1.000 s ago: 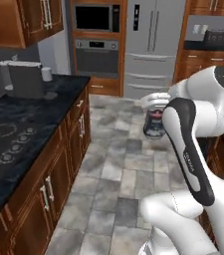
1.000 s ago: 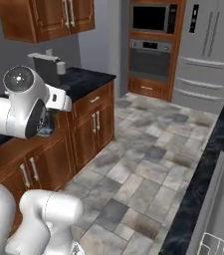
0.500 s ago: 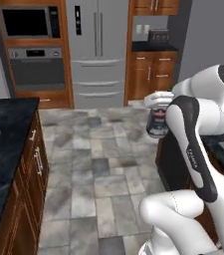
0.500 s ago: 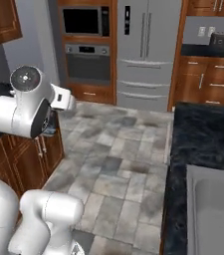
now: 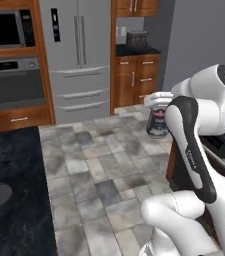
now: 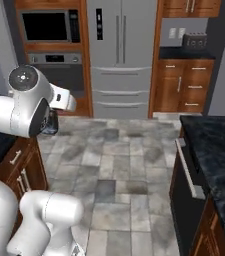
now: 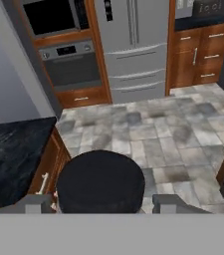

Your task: Move the hot dog bun to the plate on the dining table and place the condiment next to that plate. Then navigate to the fridge and take the sausage and place it on the plate as well.

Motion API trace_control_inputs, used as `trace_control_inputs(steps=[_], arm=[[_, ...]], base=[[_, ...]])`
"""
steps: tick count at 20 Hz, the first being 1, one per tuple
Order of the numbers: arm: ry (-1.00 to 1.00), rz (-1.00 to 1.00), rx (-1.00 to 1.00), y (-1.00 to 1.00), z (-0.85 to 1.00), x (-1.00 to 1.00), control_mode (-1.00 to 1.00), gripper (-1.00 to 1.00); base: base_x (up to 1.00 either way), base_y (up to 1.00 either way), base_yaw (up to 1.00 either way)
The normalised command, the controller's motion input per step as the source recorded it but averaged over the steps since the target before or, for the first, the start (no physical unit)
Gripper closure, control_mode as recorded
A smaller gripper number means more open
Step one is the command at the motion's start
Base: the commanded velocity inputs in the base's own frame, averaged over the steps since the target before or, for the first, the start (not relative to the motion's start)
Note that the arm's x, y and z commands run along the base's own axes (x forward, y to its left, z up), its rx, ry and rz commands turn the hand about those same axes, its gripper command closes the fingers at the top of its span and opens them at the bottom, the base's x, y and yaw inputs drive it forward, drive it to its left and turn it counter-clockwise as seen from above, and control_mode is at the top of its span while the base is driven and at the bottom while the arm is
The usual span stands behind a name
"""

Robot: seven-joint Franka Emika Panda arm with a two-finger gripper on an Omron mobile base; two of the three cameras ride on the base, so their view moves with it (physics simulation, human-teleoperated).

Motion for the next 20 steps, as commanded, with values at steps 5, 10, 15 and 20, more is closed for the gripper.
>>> trace_control_inputs(steps=[5,10,15,20], arm=[[0.00,0.00,0.00,0.00,0.00,0.00,1.00,1.00],[0.00,0.00,0.00,0.00,0.00,0.00,1.00,1.00],[0.00,0.00,0.00,0.00,0.00,0.00,1.00,1.00],[0.00,0.00,0.00,0.00,0.00,0.00,1.00,1.00]], base=[[1.00,0.09,-0.32],[1.00,-0.09,-0.23],[1.00,0.02,-0.29],[1.00,0.23,-0.43]])
